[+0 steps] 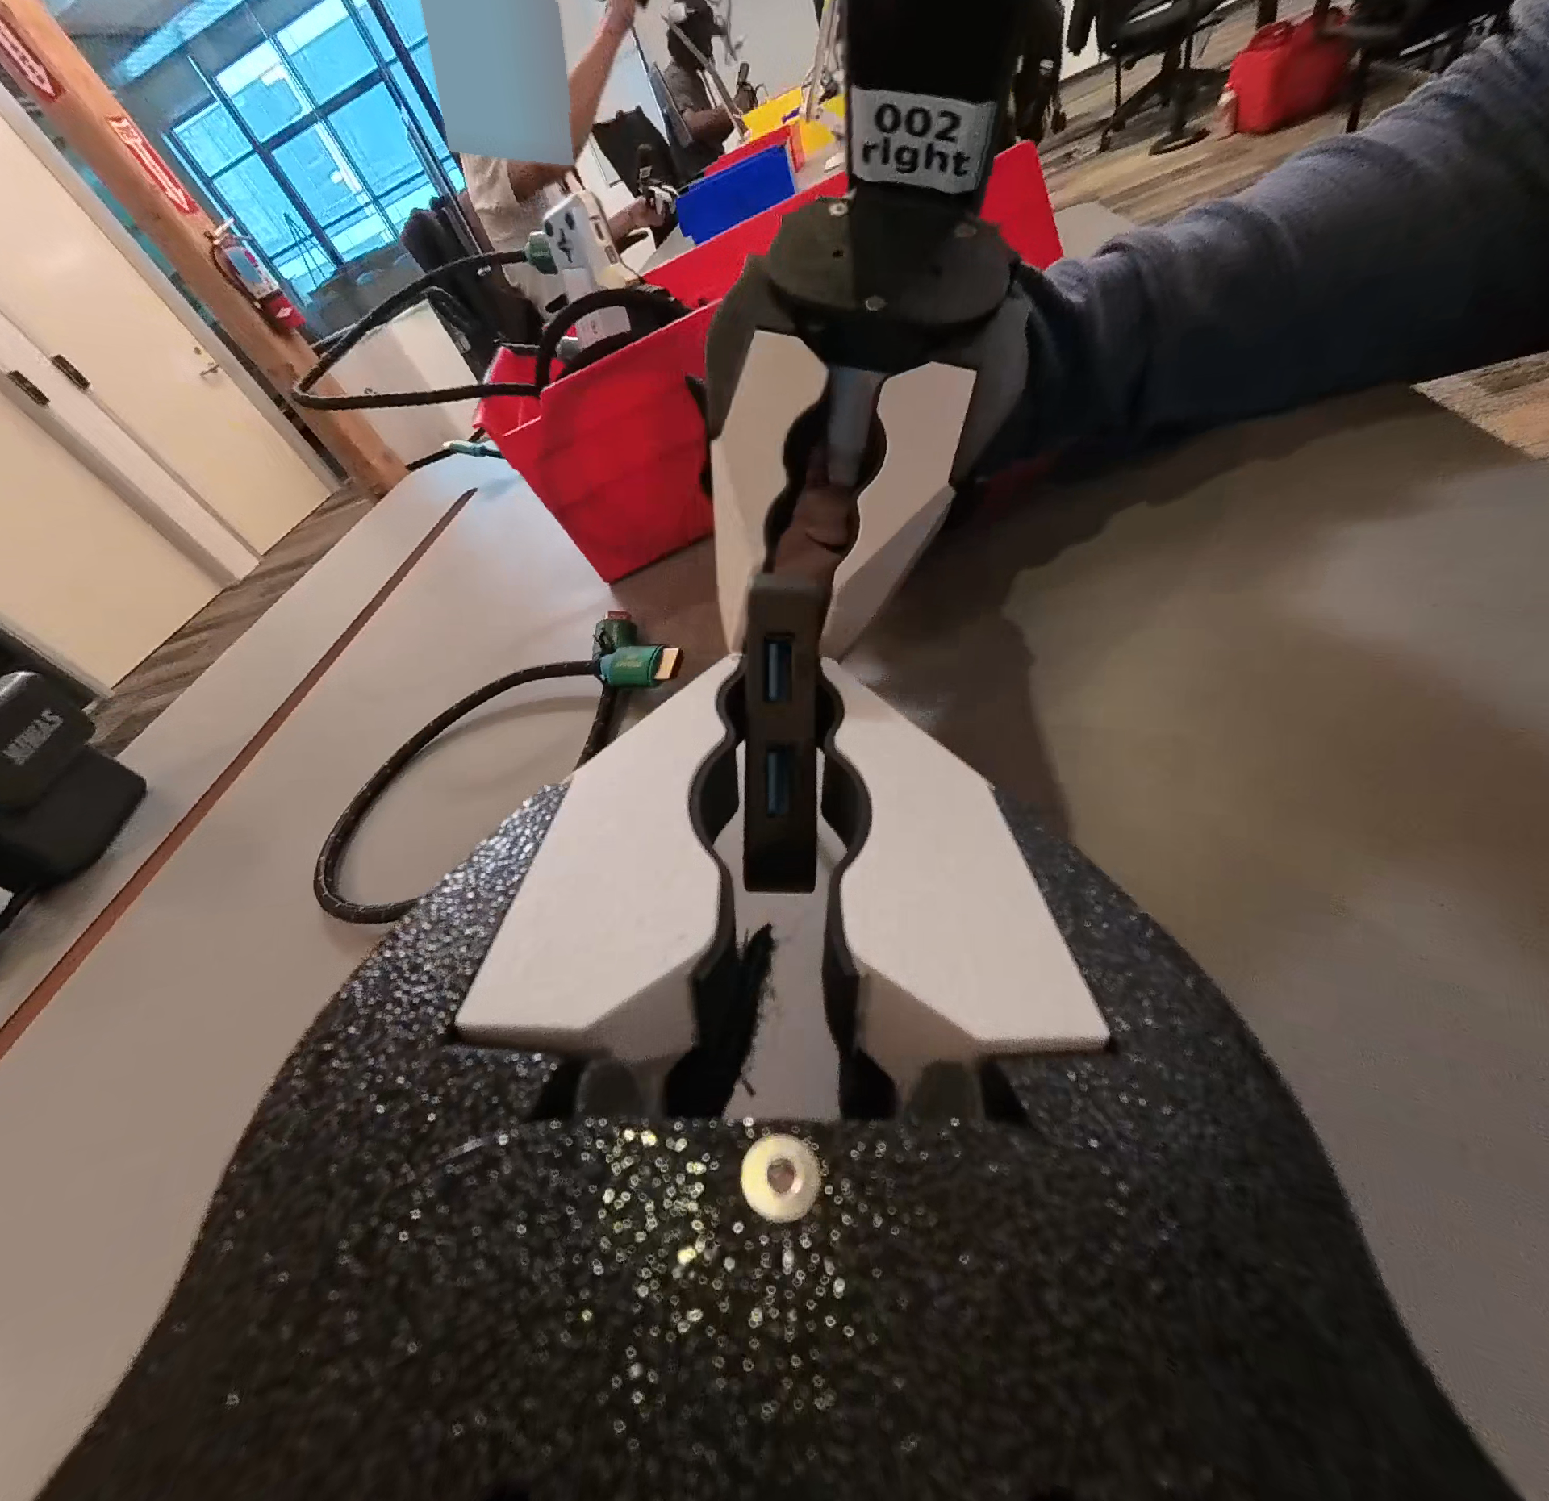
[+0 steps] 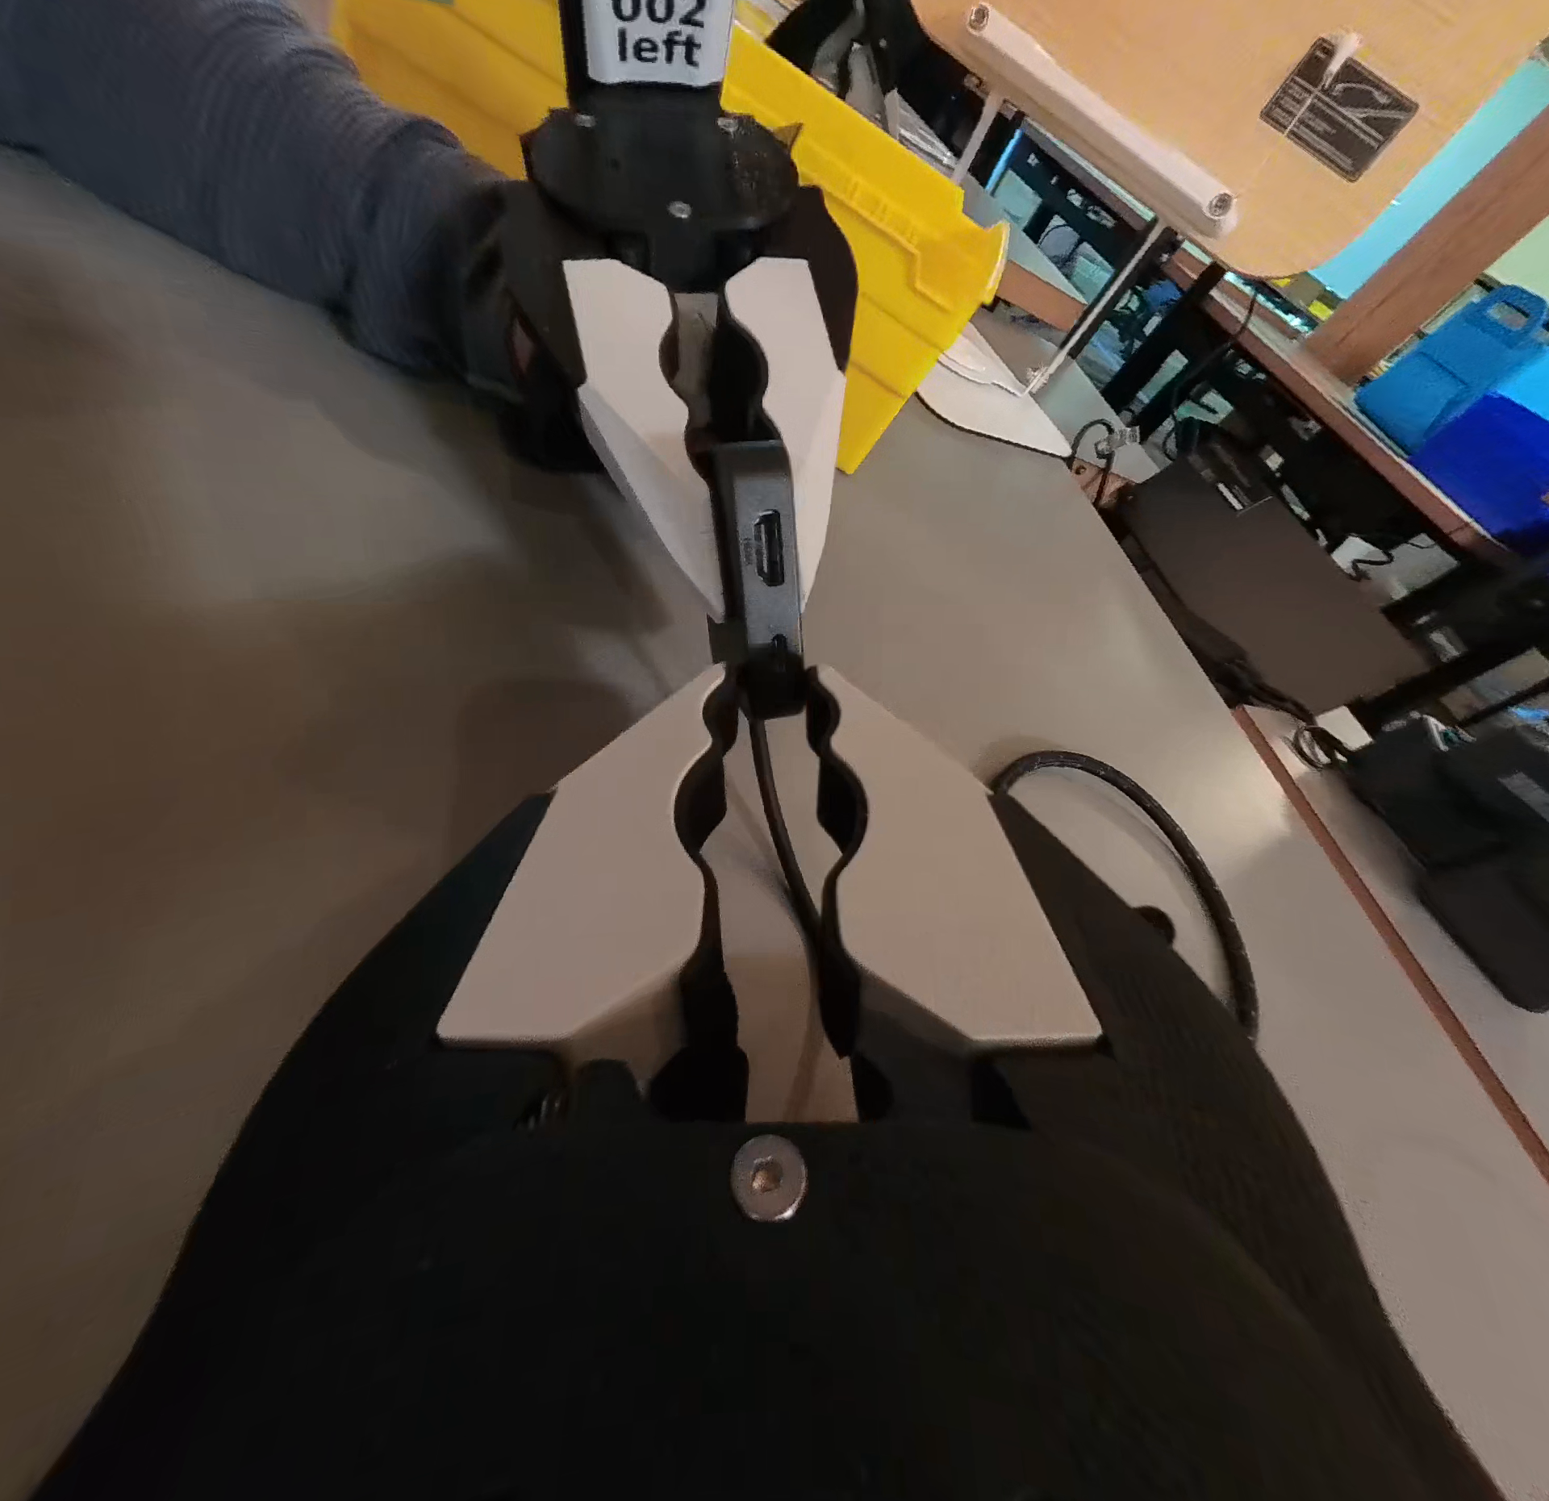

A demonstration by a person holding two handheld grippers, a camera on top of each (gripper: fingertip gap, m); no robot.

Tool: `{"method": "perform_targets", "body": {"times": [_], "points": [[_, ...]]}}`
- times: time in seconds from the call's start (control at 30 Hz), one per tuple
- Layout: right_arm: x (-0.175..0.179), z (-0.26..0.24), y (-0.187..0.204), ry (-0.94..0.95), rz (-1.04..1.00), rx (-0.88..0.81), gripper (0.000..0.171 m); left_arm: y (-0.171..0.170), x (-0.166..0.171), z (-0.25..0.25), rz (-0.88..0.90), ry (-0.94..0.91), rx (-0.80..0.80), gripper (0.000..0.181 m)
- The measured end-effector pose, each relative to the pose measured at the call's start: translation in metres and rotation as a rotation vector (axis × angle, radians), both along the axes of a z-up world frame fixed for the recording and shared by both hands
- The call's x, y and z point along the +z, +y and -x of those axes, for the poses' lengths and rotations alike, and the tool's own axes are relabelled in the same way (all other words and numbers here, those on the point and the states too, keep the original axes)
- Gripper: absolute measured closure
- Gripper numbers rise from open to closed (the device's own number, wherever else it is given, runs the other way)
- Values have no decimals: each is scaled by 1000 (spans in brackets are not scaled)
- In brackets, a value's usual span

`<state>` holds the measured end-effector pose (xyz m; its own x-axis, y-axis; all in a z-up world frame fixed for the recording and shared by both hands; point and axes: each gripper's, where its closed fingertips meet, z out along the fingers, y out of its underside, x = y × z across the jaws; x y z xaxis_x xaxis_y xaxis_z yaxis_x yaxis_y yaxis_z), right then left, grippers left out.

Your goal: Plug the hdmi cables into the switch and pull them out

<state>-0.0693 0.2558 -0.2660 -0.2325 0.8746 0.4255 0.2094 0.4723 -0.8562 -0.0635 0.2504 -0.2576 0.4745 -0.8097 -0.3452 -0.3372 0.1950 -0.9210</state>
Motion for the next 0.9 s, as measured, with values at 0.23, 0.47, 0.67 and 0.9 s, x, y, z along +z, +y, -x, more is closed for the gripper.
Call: {"method": "perform_targets", "body": {"times": [0.23,0.47,0.67,0.9], "points": [[-1,-2,-2,-19,23,22,158,3,-15,-5,-49,130,36,161],[-7,-1,-6,-47,7,39,158,8,-29,-3,-64,237,71,170],[19,-3,-5,74,100,49,150,25,-25,12,-35,210,196,170],[90,-37,66,401,545,-180,146,55,0,62,-37,29,479,171]]}}
